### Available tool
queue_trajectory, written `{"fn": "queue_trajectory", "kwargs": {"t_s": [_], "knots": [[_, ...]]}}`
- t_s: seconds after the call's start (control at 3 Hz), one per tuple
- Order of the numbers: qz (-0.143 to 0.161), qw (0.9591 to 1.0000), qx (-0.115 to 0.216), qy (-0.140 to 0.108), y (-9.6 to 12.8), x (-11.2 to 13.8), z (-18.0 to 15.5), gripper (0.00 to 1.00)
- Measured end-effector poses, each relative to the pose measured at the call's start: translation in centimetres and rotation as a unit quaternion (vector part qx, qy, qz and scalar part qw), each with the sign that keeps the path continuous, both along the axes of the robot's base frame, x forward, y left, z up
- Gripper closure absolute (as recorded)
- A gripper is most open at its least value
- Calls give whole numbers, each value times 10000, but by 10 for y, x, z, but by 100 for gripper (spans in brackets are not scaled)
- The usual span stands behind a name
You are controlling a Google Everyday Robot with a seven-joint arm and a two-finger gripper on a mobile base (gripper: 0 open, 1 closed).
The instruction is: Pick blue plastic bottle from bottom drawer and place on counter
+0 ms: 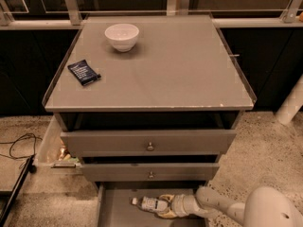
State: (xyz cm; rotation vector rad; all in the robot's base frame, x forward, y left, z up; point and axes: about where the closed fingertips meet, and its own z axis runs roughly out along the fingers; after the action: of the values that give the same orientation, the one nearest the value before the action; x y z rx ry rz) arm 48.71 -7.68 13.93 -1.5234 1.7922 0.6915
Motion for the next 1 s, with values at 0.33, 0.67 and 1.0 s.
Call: {"fn": "queue_trajectory", "kwargs": {"t_s": [0.33, 0.67, 1.0], "knots": [[26, 10000, 11, -88, -8, -10, 21, 100], [28, 9995, -26, -310, -27, -23, 61, 100], [-30, 9978, -160, -636, -54, -31, 109, 100]]}}
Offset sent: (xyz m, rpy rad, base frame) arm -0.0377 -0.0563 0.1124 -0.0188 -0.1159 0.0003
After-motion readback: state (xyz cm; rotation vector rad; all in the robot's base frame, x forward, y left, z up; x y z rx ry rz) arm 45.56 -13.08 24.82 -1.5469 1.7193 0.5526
